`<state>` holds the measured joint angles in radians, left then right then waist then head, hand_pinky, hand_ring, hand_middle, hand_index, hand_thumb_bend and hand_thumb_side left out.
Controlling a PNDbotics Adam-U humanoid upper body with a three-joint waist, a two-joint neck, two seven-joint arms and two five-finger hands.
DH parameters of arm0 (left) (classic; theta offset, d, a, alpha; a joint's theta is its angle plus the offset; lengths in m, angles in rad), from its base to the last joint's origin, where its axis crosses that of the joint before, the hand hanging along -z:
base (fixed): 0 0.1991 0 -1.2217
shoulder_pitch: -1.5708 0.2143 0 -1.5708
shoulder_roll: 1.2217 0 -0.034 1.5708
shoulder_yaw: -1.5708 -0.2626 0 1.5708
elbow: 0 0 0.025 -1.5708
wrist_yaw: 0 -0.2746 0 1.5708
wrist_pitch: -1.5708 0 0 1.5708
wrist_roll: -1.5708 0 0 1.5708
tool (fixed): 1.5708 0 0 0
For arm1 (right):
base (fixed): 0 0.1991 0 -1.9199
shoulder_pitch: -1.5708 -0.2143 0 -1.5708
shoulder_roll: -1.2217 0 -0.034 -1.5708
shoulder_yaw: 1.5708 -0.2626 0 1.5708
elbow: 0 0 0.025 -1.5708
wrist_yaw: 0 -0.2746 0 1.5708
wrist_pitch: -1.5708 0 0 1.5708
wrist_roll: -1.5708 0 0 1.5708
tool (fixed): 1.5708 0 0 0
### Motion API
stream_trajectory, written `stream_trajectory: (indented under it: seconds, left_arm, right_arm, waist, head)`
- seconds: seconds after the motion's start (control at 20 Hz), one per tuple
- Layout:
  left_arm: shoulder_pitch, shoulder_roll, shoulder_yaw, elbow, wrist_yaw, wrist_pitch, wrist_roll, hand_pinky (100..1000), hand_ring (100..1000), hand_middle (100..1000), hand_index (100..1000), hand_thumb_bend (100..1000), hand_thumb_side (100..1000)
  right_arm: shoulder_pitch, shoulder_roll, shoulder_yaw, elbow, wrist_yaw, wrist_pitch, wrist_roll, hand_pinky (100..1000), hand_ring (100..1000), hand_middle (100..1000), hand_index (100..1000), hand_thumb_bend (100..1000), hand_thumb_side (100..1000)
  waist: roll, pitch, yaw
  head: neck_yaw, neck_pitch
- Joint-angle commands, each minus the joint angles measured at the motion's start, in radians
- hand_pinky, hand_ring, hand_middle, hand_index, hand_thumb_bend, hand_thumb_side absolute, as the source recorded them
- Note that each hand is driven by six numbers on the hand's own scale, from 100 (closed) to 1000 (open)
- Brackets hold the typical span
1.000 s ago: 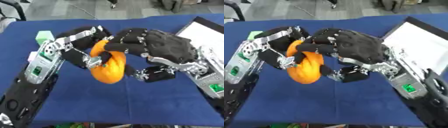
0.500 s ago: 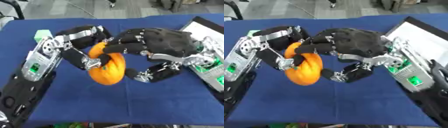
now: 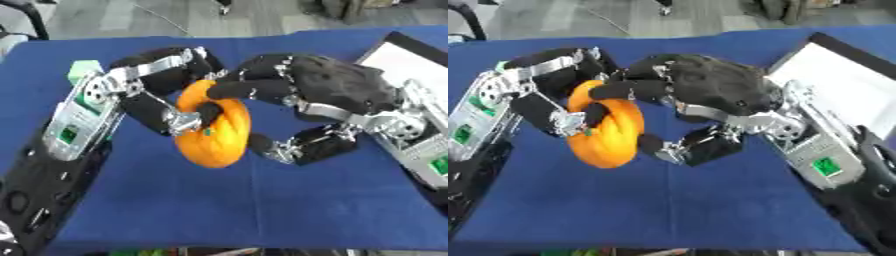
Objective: Pick up the objects with one hand, pass them to the other hand, and then place them into the box on the other side of the table.
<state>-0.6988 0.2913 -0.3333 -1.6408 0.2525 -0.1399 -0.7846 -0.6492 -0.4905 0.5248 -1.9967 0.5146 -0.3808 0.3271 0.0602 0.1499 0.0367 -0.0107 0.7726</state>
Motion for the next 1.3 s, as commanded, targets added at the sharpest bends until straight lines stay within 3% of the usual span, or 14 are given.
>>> stream_trajectory:
  seconds: [0.05, 0.15, 0.35, 0.65, 1.05, 1.3]
  left_arm:
    - [-0.036, -0.014, 0.013, -0.037, 0.027, 0.008, 0.003, 587, 459, 453, 527, 100, 309]
    - [-0.037, -0.019, 0.015, -0.038, 0.034, 0.012, 0.004, 589, 460, 453, 527, 100, 312]
    - [-0.036, -0.024, 0.016, -0.04, 0.041, 0.02, 0.005, 591, 461, 454, 528, 100, 311]
    - [-0.028, -0.023, 0.015, -0.041, 0.038, 0.023, 0.001, 599, 469, 463, 541, 100, 305]
    - [-0.011, -0.013, 0.026, -0.04, 0.029, 0.018, -0.015, 634, 508, 533, 627, 100, 364]
    - [-0.008, -0.016, 0.038, -0.035, 0.031, 0.02, -0.013, 648, 526, 556, 663, 100, 481]
  right_arm:
    - [0.003, 0.004, 0.001, -0.003, 0.038, 0.007, -0.049, 802, 747, 755, 886, 100, 100]
    - [0.011, 0.01, 0.002, -0.003, 0.054, 0.013, -0.089, 783, 701, 698, 827, 100, 100]
    - [0.019, 0.023, 0.005, -0.003, 0.088, 0.029, -0.182, 749, 623, 585, 599, 100, 100]
    - [0.028, 0.029, 0.006, -0.003, 0.107, 0.063, -0.331, 685, 552, 503, 351, 100, 100]
    - [0.039, 0.027, 0.003, -0.003, 0.113, 0.066, -0.398, 677, 546, 476, 329, 100, 100]
    - [0.042, 0.027, -0.004, -0.003, 0.111, 0.061, -0.414, 675, 544, 468, 306, 100, 100]
  waist:
    - [-0.001, -0.013, 0.001]
    - [-0.001, -0.014, 0.002]
    - [-0.001, -0.015, 0.003]
    - [-0.002, -0.015, 0.004]
    - [-0.002, -0.015, 0.004]
    - [-0.002, -0.015, 0.004]
  head:
    - [-0.004, -0.003]
    - [-0.008, -0.003]
    - [-0.013, -0.003]
    - [-0.015, -0.003]
    - [-0.017, -0.003]
    - [-0.019, -0.003]
